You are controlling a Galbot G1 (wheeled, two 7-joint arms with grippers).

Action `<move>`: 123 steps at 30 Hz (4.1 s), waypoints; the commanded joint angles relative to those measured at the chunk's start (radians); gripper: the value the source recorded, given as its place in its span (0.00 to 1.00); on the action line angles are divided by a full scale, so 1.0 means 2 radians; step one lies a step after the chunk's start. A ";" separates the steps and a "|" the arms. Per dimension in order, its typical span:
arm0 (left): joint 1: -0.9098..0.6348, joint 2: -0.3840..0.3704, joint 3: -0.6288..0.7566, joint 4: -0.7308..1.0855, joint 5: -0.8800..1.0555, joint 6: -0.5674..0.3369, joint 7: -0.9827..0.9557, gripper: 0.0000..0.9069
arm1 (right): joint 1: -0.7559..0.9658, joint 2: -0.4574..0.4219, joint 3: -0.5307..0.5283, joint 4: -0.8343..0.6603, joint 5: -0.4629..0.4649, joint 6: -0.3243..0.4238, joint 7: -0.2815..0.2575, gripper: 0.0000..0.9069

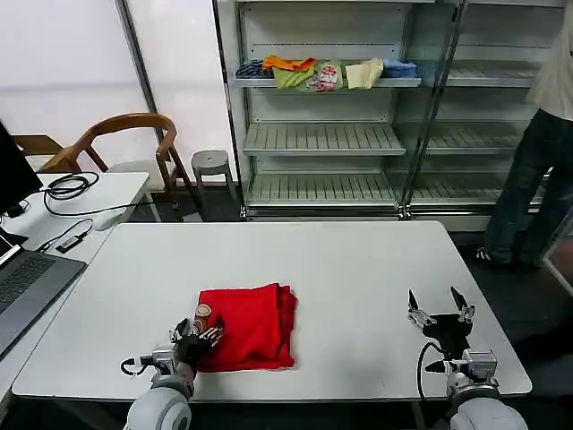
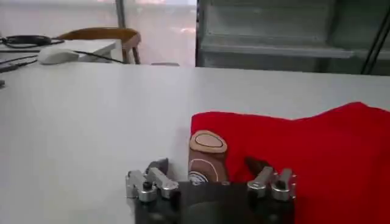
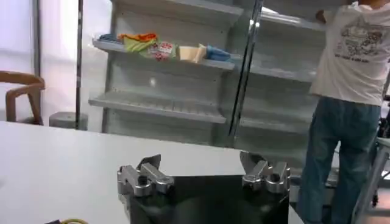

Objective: Fold and organize the clothes.

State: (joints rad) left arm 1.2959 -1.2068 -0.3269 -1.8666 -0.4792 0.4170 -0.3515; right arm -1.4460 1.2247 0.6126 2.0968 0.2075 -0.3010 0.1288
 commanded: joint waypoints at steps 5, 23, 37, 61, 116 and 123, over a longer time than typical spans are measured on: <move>0.005 -0.004 0.005 0.011 -0.036 -0.035 0.003 0.03 | 0.005 0.001 -0.001 -0.005 0.000 0.000 0.000 1.00; 0.006 -0.004 -0.001 -0.030 -0.060 -0.050 0.103 0.02 | 0.006 0.005 -0.005 -0.006 -0.004 0.000 0.000 1.00; 0.009 0.002 -0.038 -0.075 -0.084 -0.012 0.101 0.02 | 0.000 -0.001 -0.004 -0.003 -0.001 0.003 -0.001 1.00; 0.151 0.298 -0.420 -0.074 -0.121 0.081 0.131 0.02 | 0.037 0.000 -0.038 -0.012 0.010 0.022 -0.004 1.00; -0.138 -0.149 0.185 -0.015 -0.007 0.069 -0.105 1.00 | -0.002 -0.008 0.022 -0.001 0.002 0.007 -0.002 1.00; -0.163 -0.203 0.177 0.015 -0.032 0.035 -0.103 1.00 | -0.003 -0.005 0.022 -0.001 0.003 0.008 -0.002 1.00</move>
State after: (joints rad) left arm 1.0273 -1.4809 0.0221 -1.8931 -0.4303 0.5465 -0.5329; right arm -1.4518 1.2114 0.6566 2.0956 0.2121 -0.2863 0.1239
